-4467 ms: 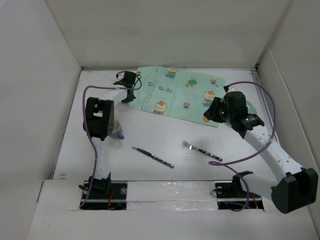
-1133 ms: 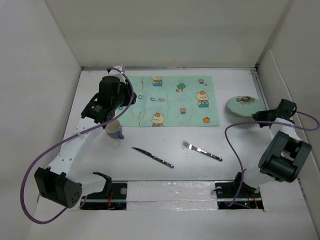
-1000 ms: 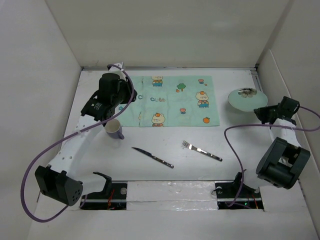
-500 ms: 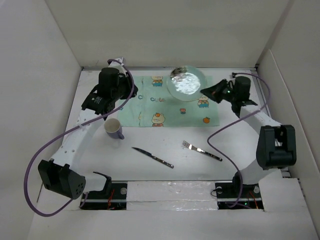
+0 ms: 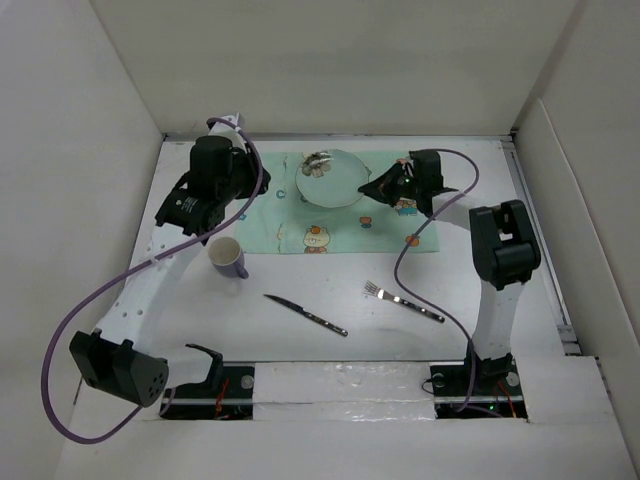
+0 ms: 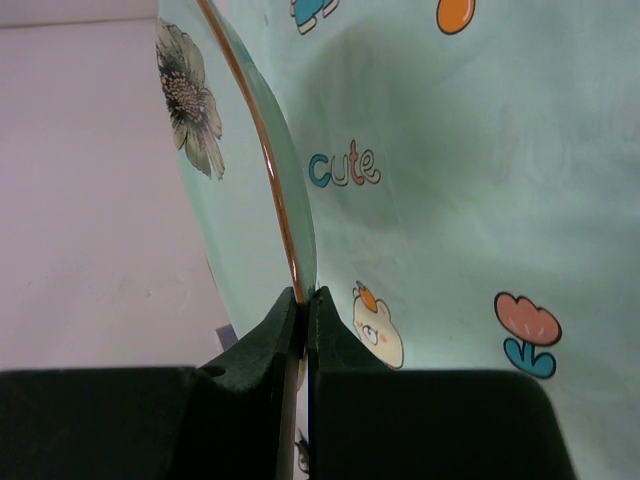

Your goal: Set the dinner table for one person

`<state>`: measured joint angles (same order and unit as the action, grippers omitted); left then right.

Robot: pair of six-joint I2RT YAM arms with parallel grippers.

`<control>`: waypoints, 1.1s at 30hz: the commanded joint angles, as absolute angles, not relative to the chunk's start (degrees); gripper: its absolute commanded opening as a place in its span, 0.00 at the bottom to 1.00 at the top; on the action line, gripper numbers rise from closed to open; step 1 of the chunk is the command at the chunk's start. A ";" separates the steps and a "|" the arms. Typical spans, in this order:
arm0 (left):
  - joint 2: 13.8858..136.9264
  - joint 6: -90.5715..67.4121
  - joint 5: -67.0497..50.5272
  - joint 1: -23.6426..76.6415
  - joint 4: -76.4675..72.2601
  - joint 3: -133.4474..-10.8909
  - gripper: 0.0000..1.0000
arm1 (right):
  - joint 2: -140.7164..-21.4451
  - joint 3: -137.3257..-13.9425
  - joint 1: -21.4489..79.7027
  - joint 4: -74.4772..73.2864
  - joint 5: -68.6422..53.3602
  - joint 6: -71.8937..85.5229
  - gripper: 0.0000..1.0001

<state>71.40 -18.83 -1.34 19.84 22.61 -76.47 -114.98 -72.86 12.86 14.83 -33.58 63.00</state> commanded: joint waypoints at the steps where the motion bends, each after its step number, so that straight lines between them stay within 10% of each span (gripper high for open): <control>1: 69.08 -18.37 -0.53 19.69 22.15 -75.67 0.25 | -114.51 -78.66 14.67 20.92 -34.72 63.99 0.00; 19: 69.96 -18.02 1.67 19.69 21.53 -74.53 0.25 | -119.27 -78.22 15.21 14.69 -29.27 61.09 0.00; 33: 70.31 -17.05 3.07 19.69 21.97 -76.81 0.28 | -116.55 -77.52 16.26 3.18 -24.09 56.61 0.53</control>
